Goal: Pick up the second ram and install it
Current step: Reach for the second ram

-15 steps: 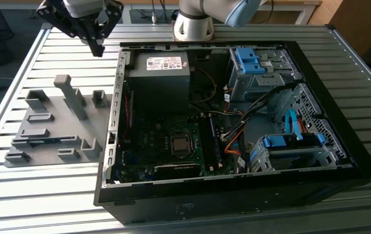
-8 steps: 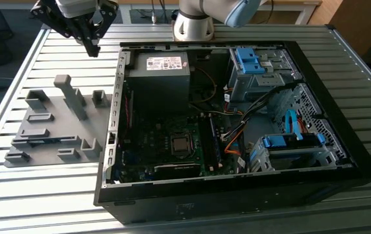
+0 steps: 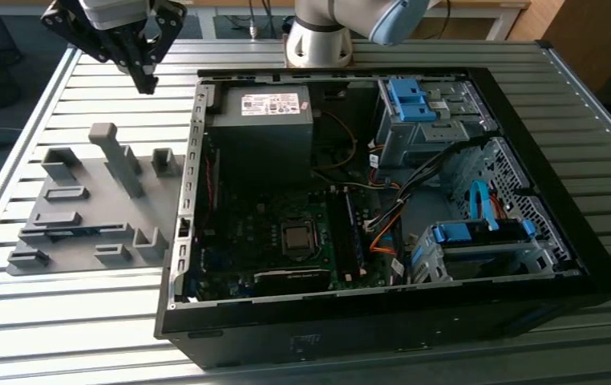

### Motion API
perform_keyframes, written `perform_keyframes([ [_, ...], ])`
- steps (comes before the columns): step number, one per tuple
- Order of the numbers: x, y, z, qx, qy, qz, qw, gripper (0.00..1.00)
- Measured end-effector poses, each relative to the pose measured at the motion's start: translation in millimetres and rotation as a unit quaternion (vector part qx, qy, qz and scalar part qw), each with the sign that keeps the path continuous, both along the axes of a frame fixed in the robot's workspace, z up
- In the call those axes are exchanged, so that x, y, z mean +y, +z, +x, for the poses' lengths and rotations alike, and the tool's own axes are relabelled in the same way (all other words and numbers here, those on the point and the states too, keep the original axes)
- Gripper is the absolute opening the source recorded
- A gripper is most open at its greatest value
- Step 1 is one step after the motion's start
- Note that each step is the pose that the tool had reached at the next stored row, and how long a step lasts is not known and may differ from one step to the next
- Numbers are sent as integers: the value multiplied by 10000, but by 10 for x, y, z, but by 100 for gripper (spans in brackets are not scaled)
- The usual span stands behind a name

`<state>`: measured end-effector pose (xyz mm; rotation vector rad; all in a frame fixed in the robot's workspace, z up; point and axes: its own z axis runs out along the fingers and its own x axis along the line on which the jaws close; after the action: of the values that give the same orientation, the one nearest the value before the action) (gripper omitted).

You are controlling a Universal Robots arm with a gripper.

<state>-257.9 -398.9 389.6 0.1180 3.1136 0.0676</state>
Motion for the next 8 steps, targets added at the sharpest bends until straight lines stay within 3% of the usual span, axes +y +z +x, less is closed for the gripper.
perform_keyframes([
  [8, 0, -2, -89, 0, 0, 0, 10000, 11],
])
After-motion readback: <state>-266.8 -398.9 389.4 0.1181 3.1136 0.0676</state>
